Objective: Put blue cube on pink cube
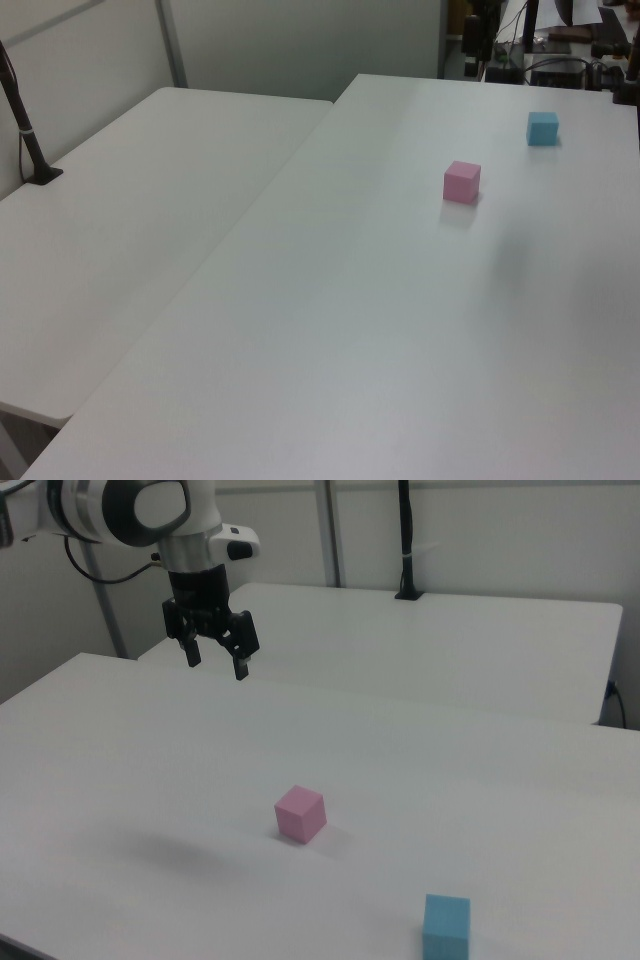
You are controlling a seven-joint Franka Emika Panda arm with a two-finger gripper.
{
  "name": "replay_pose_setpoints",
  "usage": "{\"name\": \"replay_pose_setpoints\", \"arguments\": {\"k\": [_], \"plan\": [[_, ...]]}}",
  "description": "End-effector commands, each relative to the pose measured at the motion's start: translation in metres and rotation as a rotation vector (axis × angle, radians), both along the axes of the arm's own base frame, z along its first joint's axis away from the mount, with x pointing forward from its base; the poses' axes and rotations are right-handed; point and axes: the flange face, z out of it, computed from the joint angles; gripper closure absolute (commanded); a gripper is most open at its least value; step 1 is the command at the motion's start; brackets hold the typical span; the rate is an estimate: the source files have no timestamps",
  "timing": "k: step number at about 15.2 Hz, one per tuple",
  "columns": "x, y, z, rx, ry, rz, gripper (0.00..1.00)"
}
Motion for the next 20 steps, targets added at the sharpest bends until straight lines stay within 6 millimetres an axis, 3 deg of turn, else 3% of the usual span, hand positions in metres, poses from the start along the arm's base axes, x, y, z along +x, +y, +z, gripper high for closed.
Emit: {"name": "replay_pose_setpoints", "arguments": {"k": [1, 17, 20], "plan": [[-0.004, 0.0027, -0.0002, -0.02, 0.012, 0.003, 0.0], [-0.0048, 0.005, -0.0031, -0.022, 0.024, 0.005, 0.0], [-0.0061, -0.0026, 0.0001, -0.064, 0.021, 0.007, 0.0]]}}
